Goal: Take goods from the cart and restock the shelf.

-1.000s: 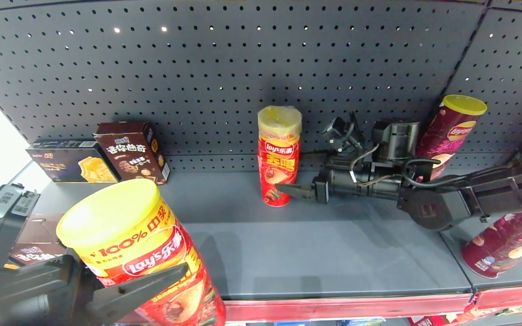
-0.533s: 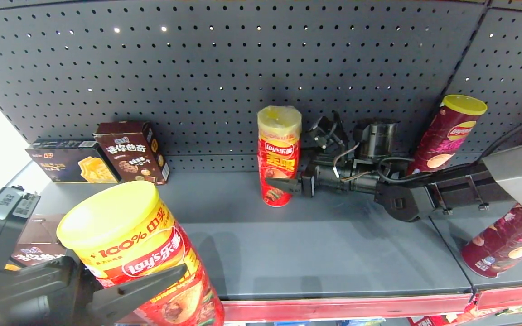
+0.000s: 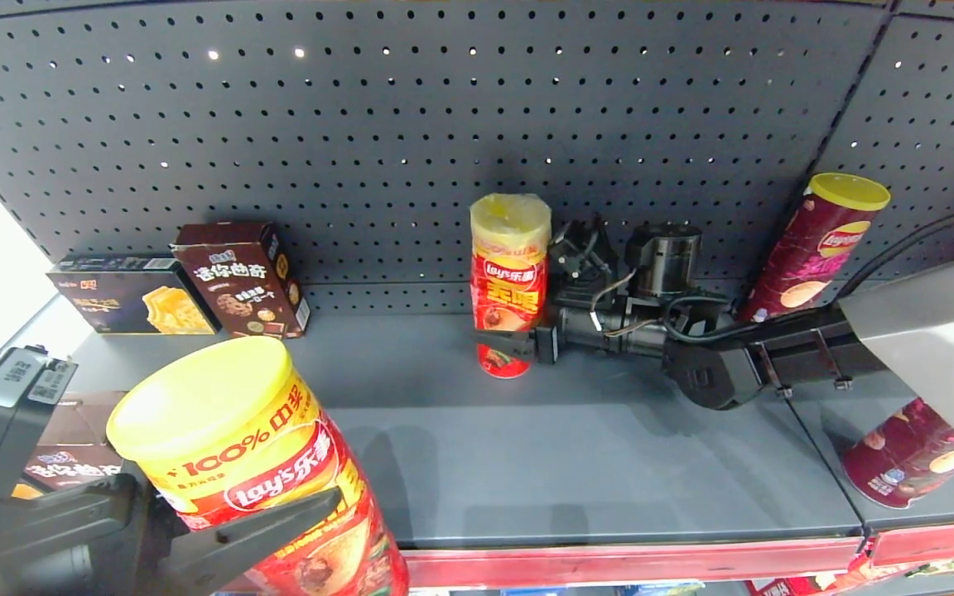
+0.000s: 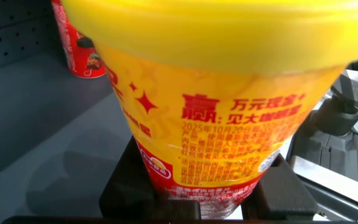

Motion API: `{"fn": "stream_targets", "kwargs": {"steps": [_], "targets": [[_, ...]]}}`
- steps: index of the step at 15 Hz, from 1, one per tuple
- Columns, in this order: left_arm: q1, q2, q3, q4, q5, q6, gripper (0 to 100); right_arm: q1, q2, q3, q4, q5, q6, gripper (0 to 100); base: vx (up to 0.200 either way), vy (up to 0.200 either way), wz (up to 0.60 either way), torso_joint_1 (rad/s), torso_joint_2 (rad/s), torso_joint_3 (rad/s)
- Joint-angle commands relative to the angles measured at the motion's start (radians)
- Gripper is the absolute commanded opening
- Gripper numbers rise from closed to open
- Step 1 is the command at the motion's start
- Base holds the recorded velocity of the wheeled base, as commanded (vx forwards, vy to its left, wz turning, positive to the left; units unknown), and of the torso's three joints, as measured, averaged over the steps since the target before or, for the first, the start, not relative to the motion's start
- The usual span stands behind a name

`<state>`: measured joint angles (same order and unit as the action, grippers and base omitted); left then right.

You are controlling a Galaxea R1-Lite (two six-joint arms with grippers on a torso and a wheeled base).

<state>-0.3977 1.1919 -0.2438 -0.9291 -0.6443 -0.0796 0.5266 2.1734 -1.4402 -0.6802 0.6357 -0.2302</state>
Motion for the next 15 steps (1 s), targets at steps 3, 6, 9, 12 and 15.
{"fn": "stream_targets", "kwargs": {"steps": [3,6,9,12,15], "targets": [[0.000,0.002,0.000,0.000,0.000,0.000,0,0.001,-0.003,0.006,-0.002,0.010,0.000,100,0.000,0.000,0.00,0.000,0.00,0.000],[0.000,0.000,0.000,0.000,0.002,0.000,0,0.013,-0.003,0.011,-0.016,0.015,0.000,0,0.000,0.000,0.00,0.000,0.00,0.000],[0.000,0.000,0.000,0.000,0.002,0.000,0,0.015,-0.004,0.012,-0.018,0.013,0.000,0,0.000,0.000,0.00,0.000,0.00,0.000],[0.000,0.000,0.000,0.000,0.002,0.000,0,0.015,-0.043,0.027,-0.018,0.013,0.000,0,0.000,0.000,0.00,0.000,0.00,0.000],[0.000,0.000,0.000,0.000,0.002,0.000,0,0.015,-0.162,0.127,-0.019,0.015,0.003,0,0.000,0.000,0.00,0.000,0.00,0.000]]}}
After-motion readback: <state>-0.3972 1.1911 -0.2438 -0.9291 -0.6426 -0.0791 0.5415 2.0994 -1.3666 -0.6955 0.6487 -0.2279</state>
